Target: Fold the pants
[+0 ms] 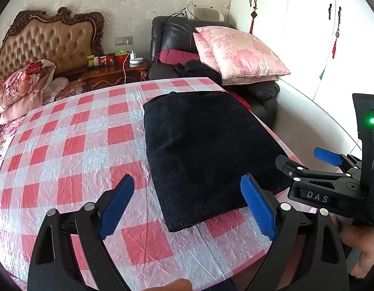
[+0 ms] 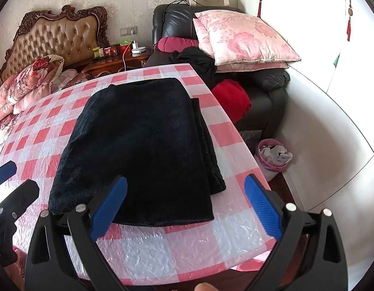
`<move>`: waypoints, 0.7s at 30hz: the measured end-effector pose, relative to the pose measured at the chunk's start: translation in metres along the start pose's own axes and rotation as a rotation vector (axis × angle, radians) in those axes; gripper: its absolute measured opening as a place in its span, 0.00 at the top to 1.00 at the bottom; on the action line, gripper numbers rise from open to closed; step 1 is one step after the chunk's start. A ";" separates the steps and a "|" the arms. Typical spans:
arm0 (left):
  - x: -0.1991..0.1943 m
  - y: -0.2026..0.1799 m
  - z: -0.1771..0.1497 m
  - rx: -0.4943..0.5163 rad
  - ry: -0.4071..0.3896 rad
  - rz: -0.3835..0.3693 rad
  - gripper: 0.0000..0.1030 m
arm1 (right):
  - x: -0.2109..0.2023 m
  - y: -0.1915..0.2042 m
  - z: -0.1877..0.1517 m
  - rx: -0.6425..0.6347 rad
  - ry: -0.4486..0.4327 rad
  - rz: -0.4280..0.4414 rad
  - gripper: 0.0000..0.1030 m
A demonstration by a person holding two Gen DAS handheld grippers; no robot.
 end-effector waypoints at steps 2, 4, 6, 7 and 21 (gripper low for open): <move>-0.001 -0.001 0.001 0.004 -0.002 -0.002 0.15 | 0.000 0.000 0.000 0.000 0.000 0.001 0.05; -0.001 -0.002 0.002 0.006 -0.004 -0.003 0.15 | 0.000 0.000 0.000 -0.001 0.000 0.001 0.05; -0.001 -0.002 0.002 0.006 -0.005 -0.002 0.15 | 0.000 0.000 0.000 0.000 0.000 0.000 0.05; -0.001 -0.002 0.002 0.006 -0.005 -0.002 0.15 | 0.000 0.000 0.000 0.001 0.000 0.001 0.05; 0.000 -0.003 0.003 0.002 -0.005 -0.008 0.15 | -0.003 0.000 0.002 0.003 -0.003 0.001 0.05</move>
Point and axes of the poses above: each gripper's, at about its wrist camera, not at the fingertips, and x roughly the way its jaws point, y to its left, z to its top, the point moved 5 cm from there along x, roughly the way its jaws point, and after that the axes turned 5 degrees about z, right-handed, at the moved point
